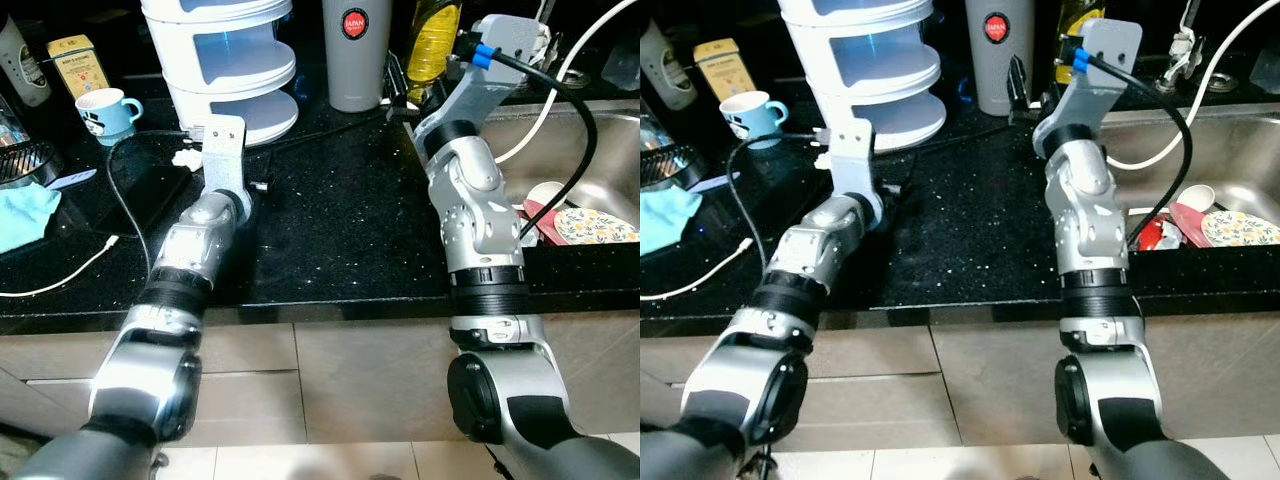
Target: Kitchen organization
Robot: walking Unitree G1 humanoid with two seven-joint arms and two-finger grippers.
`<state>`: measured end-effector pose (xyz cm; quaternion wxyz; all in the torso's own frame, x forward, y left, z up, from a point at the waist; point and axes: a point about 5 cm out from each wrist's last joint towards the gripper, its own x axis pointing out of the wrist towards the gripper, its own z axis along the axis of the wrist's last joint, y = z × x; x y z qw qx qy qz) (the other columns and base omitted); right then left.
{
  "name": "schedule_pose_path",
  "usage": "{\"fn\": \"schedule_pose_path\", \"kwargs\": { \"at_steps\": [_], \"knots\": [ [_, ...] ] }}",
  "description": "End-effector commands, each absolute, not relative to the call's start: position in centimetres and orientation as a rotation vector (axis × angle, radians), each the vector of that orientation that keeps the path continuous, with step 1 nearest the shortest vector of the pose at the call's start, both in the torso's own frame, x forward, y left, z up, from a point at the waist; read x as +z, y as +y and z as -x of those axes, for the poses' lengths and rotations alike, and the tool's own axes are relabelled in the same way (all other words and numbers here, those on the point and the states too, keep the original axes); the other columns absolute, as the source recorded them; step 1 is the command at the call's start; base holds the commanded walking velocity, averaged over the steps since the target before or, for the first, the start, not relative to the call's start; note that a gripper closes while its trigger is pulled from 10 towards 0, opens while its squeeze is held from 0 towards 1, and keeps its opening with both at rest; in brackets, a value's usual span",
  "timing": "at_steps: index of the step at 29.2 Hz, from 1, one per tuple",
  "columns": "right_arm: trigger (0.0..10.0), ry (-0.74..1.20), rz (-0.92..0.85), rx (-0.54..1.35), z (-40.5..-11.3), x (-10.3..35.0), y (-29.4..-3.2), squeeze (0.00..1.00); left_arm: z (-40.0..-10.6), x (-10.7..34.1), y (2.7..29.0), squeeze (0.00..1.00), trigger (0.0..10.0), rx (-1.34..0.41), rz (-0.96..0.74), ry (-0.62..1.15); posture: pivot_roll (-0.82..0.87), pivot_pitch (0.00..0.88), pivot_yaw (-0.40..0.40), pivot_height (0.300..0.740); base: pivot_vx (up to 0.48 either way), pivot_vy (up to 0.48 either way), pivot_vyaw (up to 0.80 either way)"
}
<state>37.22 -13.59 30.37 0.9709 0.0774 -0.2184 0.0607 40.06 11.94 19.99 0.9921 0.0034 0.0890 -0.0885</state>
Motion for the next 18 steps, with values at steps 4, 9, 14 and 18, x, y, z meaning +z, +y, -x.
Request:
{"fn": "schedule_pose_path", "kwargs": {
  "at_steps": [4,9,14,18],
  "knots": [
    [10.0,-0.434,-0.15,0.111,-37.0,30.2,-13.8,0.0,-39.6,17.6,11.5,0.0,10.0,-0.192,-0.02,0.275,0.0,0.0,0.086,0.74,0.0,0.0,0.0],
    [10.0,-0.432,-0.15,0.111,-37.0,30.2,-13.8,0.0,-39.1,15.9,11.3,0.0,9.1,-0.218,0.176,0.355,0.0,0.0,0.083,0.74,0.0,0.0,0.0],
    [10.0,-0.43,-0.149,0.116,-37.0,30.3,-13.7,0.0,-38.2,13.7,11.2,0.0,1.8,-0.216,0.243,0.441,0.01,0.0,0.079,0.74,0.0,0.0,0.0],
    [10.0,-0.427,-0.15,0.12,-37.0,30.2,-13.6,0.0,-37.8,12.6,11.5,0.0,0.0,-0.198,0.238,0.474,0.01,0.0,0.079,0.74,0.0,0.0,0.0]
  ]
}}
